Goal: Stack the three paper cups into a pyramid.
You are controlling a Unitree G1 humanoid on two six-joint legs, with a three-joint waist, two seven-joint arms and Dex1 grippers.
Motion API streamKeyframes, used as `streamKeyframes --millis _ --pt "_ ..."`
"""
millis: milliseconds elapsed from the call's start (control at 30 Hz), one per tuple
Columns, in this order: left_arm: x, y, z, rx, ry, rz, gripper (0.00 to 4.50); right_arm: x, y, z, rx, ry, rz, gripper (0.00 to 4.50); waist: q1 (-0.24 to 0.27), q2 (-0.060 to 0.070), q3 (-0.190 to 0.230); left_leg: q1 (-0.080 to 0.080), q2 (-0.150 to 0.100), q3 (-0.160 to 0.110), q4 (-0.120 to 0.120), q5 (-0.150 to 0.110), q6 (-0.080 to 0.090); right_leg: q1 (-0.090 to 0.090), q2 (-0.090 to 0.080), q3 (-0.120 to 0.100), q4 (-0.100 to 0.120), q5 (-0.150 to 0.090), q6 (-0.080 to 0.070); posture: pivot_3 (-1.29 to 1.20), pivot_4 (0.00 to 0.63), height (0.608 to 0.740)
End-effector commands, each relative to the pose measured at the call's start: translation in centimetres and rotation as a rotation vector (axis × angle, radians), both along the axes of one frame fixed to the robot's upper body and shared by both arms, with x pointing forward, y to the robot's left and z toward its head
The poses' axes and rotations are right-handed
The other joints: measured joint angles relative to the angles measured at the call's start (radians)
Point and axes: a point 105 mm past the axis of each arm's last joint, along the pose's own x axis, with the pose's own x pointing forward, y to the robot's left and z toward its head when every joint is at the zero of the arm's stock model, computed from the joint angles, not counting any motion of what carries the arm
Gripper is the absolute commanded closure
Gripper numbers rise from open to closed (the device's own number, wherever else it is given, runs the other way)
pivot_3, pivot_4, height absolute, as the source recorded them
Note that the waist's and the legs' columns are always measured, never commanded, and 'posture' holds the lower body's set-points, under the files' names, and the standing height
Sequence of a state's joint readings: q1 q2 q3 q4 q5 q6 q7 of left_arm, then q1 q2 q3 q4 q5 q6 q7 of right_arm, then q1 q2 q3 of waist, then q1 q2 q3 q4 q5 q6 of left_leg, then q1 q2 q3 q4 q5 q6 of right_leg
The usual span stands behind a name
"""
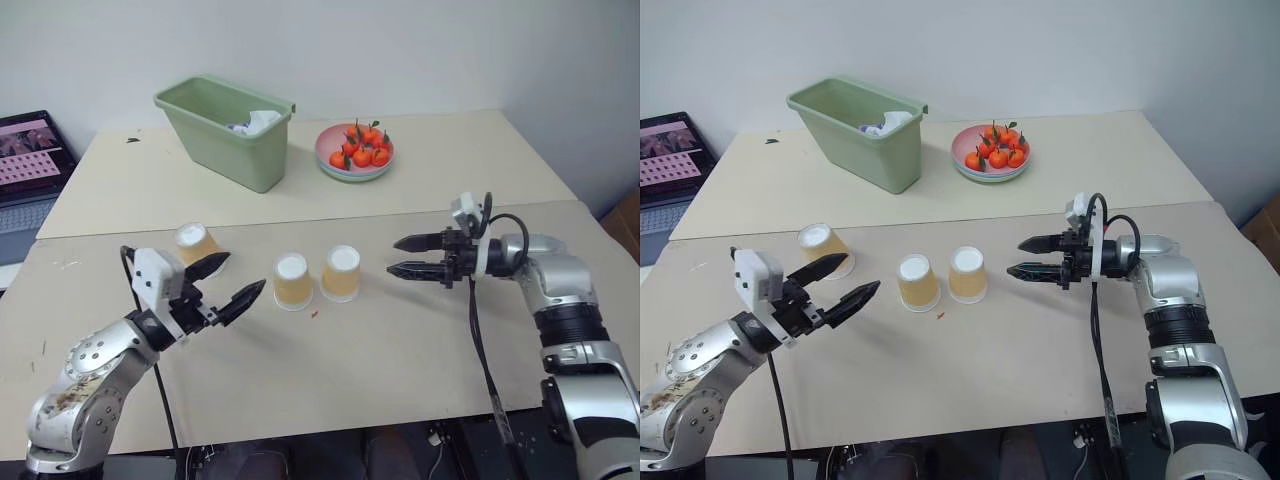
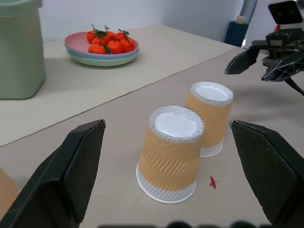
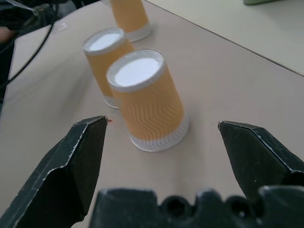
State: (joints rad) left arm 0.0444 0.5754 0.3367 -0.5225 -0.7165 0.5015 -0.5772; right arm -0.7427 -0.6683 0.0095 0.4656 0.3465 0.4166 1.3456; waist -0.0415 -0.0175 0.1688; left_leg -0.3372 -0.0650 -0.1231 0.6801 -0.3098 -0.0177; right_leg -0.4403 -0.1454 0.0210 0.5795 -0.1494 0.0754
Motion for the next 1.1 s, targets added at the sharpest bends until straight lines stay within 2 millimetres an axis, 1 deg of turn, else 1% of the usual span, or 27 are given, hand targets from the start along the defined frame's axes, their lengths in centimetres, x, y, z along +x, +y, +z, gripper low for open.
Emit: streamKeyframes --millis 33,100,167,200,267,300,333,367,400,433,467,533,633,700,833,933,1100 --pt "-0.3 1.9 0.5 -0.042 -0.011 0.074 0.0 1.1 -2.3 1.8 -0.015 -0.137 -0.128 0.1 0.001 0.0 0.0 0.0 0.0 0.0 0.0 0.0 0.0 0.0 0.0 0.0 0.0 0.0 0.0 0.0 0.15 0.727" --pt "-0.5 2.1 0.2 -0.038 -0.001 0.083 0.0 1.6 -2.4 1.8 -0.01 -0.146 -0.166 0.1 0.001 0.0 0.0 0.0 0.0 0.0 0.0 0.0 0.0 0.0 0.0 0.0 0.0 0.0 0.0 0.0 0.15 0.727" --pt "-0.6 2.1 0.1 -0.033 0.003 0.08 0.0 1.4 -1.9 1.7 -0.006 -0.168 -0.151 0.61 0.001 0.0 0.0 0.0 0.0 0.0 0.0 0.0 0.0 0.0 0.0 0.0 0.0 0.0 0.0 0.0 0.15 0.727" --pt "-0.6 1.9 0.0 -0.032 0.004 0.076 0.0 0.8 -1.3 1.8 0.014 -0.163 -0.108 0.68 0.001 0.0 0.0 0.0 0.0 0.0 0.0 0.0 0.0 0.0 0.0 0.0 0.0 0.0 0.0 0.0 0.15 0.727" --pt "-0.6 1.4 0.0 -0.03 0.007 0.056 0.0 0.2 -0.4 1.6 0.035 -0.154 -0.063 1.37 0.002 0.0 0.0 0.0 0.0 0.0 0.0 0.0 0.0 0.0 0.0 0.0 0.0 0.0 0.0 0.0 0.15 0.727" --pt "-0.7 0.8 0.0 -0.021 0.01 0.03 0.0 0.3 0.0 1.3 0.036 -0.148 -0.06 1.87 0.001 0.0 0.0 0.0 0.0 0.0 0.0 0.0 0.0 0.0 0.0 0.0 0.0 0.0 0.0 0.0 0.15 0.727" --pt "-0.8 0.3 -0.1 -0.004 0.013 0.004 0.0 0.2 0.4 0.9 0.034 -0.14 -0.052 2.13 0.001 0.0 0.0 0.0 0.0 0.0 0.0 0.0 0.0 0.0 0.0 0.0 0.0 0.0 0.0 0.0 0.15 0.727" --pt "-1.0 -0.3 -0.2 0.015 0.016 -0.026 0.0 0.1 0.7 0.4 0.028 -0.131 -0.039 2.59 0.001 0.0 0.0 0.0 0.0 0.001 0.0 0.0 0.0 0.001 0.0 0.0 0.0 0.0 0.0 0.0 0.15 0.727" --pt "-1.1 -0.8 -0.3 0.028 0.019 -0.05 0.0 0.0 1.0 0.1 0.028 -0.122 -0.028 2.76 0.001 0.0 0.0 0.0 0.0 0.001 0.0 0.0 0.0 0.001 0.0 0.0 0.0 0.0 0.0 0.0 0.15 0.727" --pt "-1.3 -1.3 -0.4 0.042 0.022 -0.079 0.0 -0.1 1.3 -0.3 0.029 -0.104 -0.015 3.2 0.001 0.0 0.0 0.0 0.0 0.001 0.0 0.0 0.0 0.001 0.0 0.0 0.0 0.0 0.0 0.0 0.15 0.727" --pt "-1.6 -2.1 -0.4 0.065 0.022 -0.123 0.0 -0.3 1.8 -1.0 0.01 -0.085 0.001 3.53 0.002 0.0 0.0 0.0 0.0 0.0 0.0 0.0 0.0 0.0 0.0 0.0 0.0 0.0 0.0 0.0 0.15 0.727" --pt "-1.9 -3.0 -0.3 0.095 0.021 -0.179 0.0 -0.3 2.4 -2.1 -0.02 -0.049 0.017 4.18 0.002 0.0 0.0 0.0 0.0 0.001 0.0 0.0 0.0 0.001 0.0 0.0 0.0 0.0 0.0 0.0 0.15 0.727" --pt "-2.0 -3.9 0.0 0.12 0.01 -0.23 0.0 -0.7 3.4 -3.4 -0.067 -0.041 0.068 4.18 0.001 0.0 0.0 0.0 0.0 0.001 0.0 0.0 0.0 0.0 0.0 0.0 0.0 0.0 0.0 0.0 0.15 0.727" --pt "-1.8 -4.1 0.2 0.123 0.005 -0.244 0.0 -0.4 4.0 -3.5 -0.068 -0.041 0.076 4.18 0.0 0.0 0.0 0.0 0.0 0.001 0.0 0.0 0.0 0.0 0.0 0.0 0.0 0.0 0.0 0.0 0.15 0.727" --pt "-1.6 -4.2 0.3 0.129 0.0 -0.263 0.0 0.3 4.3 -3.5 -0.075 -0.056 0.078 4.18 -0.002 0.0 0.0 0.0 0.0 0.001 0.0 0.0 0.0 0.0 0.0 0.0 0.0 0.0 0.0 0.0 0.15 0.727" --pt "-1.6 -4.3 0.2 0.132 0.0 -0.27 0.0 1.0 4.4 -3.0 -0.085 -0.08 0.082 4.18 -0.002 0.0 0.0 0.0 0.0 0.001 0.0 0.0 0.0 0.0 0.0 0.0 0.0 0.0 0.0 0.0 0.15 0.727" --pt "-1.7 -4.2 0.1 0.137 -0.001 -0.264 0.0 2.5 3.9 -2.0 -0.085 -0.105 0.05 4.18 -0.002 0.0 0.0 0.0 0.0 0.001 0.0 0.0 -0.001 0.0 0.0 0.0 0.0 0.0 0.0 0.0 0.15 0.727"
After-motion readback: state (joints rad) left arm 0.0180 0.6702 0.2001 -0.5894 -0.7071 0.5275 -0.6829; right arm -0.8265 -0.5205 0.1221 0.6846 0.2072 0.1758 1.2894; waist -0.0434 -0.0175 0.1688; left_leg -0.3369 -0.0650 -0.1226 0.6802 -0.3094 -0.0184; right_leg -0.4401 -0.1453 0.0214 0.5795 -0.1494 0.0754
